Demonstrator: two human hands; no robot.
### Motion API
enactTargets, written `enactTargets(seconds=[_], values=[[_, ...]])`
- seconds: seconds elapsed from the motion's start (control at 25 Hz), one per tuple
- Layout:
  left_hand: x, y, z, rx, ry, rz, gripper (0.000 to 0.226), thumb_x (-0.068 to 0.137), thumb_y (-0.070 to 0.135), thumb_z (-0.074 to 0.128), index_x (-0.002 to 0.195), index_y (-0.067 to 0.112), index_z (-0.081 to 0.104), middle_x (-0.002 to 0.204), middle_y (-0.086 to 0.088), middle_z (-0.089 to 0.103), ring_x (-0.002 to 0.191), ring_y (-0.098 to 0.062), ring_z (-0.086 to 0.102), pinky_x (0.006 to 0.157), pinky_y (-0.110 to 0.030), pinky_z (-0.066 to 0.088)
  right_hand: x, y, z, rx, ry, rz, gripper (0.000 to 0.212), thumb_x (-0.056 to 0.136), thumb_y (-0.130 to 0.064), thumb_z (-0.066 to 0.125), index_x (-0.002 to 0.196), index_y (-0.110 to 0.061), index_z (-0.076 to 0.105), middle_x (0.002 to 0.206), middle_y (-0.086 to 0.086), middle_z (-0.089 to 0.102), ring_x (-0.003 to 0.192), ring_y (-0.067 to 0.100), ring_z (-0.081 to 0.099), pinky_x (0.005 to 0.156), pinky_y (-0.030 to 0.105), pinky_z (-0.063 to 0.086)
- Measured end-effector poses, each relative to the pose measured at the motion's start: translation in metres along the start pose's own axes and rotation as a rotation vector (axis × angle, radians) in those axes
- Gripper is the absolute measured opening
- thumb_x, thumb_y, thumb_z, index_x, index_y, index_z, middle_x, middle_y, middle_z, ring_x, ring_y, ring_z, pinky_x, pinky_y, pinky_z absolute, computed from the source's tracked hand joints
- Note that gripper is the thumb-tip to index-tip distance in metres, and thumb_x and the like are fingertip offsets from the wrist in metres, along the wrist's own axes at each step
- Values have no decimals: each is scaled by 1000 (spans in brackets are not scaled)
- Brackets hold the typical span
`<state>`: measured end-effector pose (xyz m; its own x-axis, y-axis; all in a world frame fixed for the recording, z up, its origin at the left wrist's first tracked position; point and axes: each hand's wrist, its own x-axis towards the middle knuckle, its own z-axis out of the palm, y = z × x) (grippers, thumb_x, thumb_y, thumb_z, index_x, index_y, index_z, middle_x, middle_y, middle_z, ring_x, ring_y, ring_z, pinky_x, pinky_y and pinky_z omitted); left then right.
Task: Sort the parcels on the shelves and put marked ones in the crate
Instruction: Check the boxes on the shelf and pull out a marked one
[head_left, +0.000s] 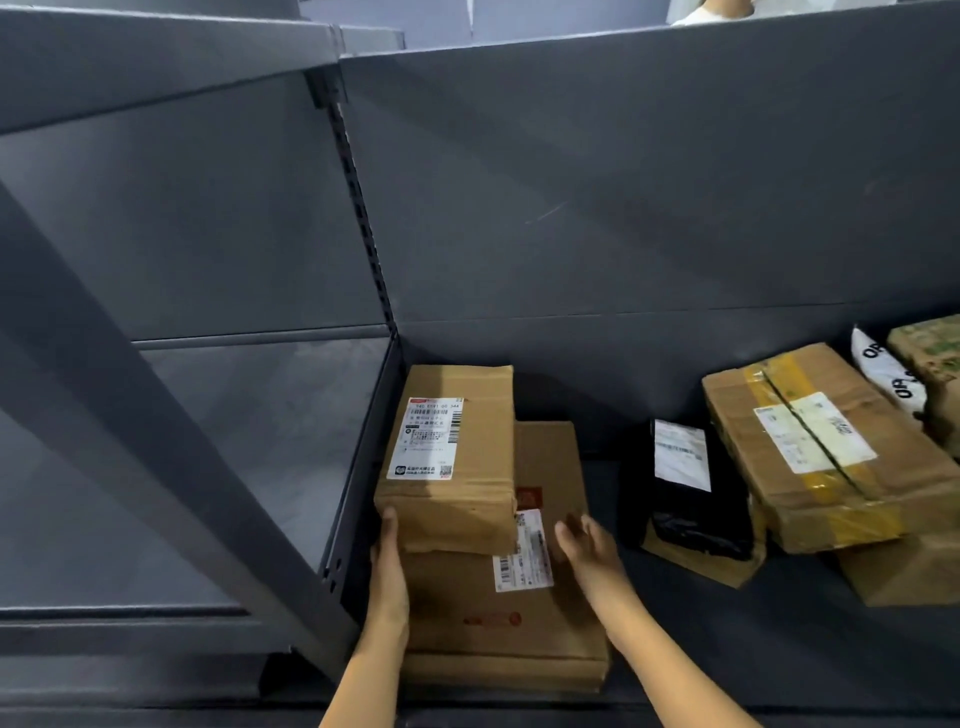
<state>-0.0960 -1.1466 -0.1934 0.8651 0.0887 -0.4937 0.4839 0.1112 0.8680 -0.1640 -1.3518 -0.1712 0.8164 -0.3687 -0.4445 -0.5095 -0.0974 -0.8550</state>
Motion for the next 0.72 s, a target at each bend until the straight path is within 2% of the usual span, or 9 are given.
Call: enactTargets(seconds=[0.08, 0.12, 0.24, 0.36, 0.44, 0.52, 0.6, 0.64, 0.72], values=[[-1, -1, -1, -8, -22, 3, 127, 40, 99, 43, 147, 34, 25, 151, -1, 37, 137, -24, 35, 115, -51, 24, 2, 26, -8, -124, 34, 35, 55, 92, -48, 45, 140, -24, 39, 146, 3, 41, 132, 25, 41, 110, 43, 34], [-1, -1, -1, -5, -36, 12, 128, 39, 100, 42, 147, 33, 25, 151, -1, 36, 137, -24, 35, 115, -51, 24, 4, 36, -9, -90, 0, 54, 48, 93, -45, 46, 137, -25, 43, 141, -1, 46, 129, 23, 45, 108, 41, 37], [-7, 2, 3, 42, -56, 8, 130, 39, 99, 40, 149, 32, 22, 152, -1, 33, 138, -25, 32, 115, -51, 22, -5, 46, -14, 12, -138, 112, 28, 96, -25, 49, 124, -25, 45, 119, -8, 54, 110, 14, 53, 91, 27, 43], [-10, -1, 5, 59, -87, 4, 128, 39, 99, 43, 148, 34, 23, 151, -2, 36, 137, -26, 34, 115, -52, 23, -2, 52, -18, 31, -154, 69, 34, 93, -9, 50, 122, -26, 45, 105, -12, 58, 101, 11, 56, 80, 24, 44], [-13, -3, 8, 60, -101, -21, 122, 48, 95, 46, 149, 32, 21, 152, -3, 34, 138, -28, 32, 115, -53, 23, -1, 53, -20, 43, -126, 52, 37, 91, -8, 51, 124, -23, 49, 107, -10, 61, 102, 12, 58, 82, 25, 46], [-17, -8, 13, 108, -32, -5, 110, 64, 86, 47, 151, 26, 15, 155, -6, 26, 142, -31, 24, 117, -51, 19, 2, 53, -22, 56, -94, 41, 36, 91, -10, 53, 126, -19, 50, 120, -4, 62, 107, 14, 58, 82, 25, 47], [-20, -13, 18, 260, 51, 40, 104, 71, 79, 46, 150, 17, 16, 156, -9, 26, 143, -33, 20, 118, -49, 15, 5, 50, -29, 132, -23, 80, 49, 93, -14, 54, 139, -18, 40, 144, 2, 45, 127, 21, 47, 97, 31, 41], [-22, -15, 20, 341, 76, 67, 95, 80, 71, 46, 150, 13, 19, 155, -11, 27, 143, -33, 19, 118, -47, 13, 7, 49, -36, 207, 26, 114, 53, 94, -16, 53, 143, -18, 34, 150, 4, 36, 135, 23, 38, 105, 35, 35], [-20, -17, 22, 421, 117, 93, 79, 90, 56, 44, 149, 10, 21, 155, -13, 27, 143, -34, 19, 118, -44, 12, 12, 50, -53, 414, 128, 141, 50, 96, -16, 48, 144, -21, 34, 152, 5, 32, 138, 24, 33, 108, 40, 30]])
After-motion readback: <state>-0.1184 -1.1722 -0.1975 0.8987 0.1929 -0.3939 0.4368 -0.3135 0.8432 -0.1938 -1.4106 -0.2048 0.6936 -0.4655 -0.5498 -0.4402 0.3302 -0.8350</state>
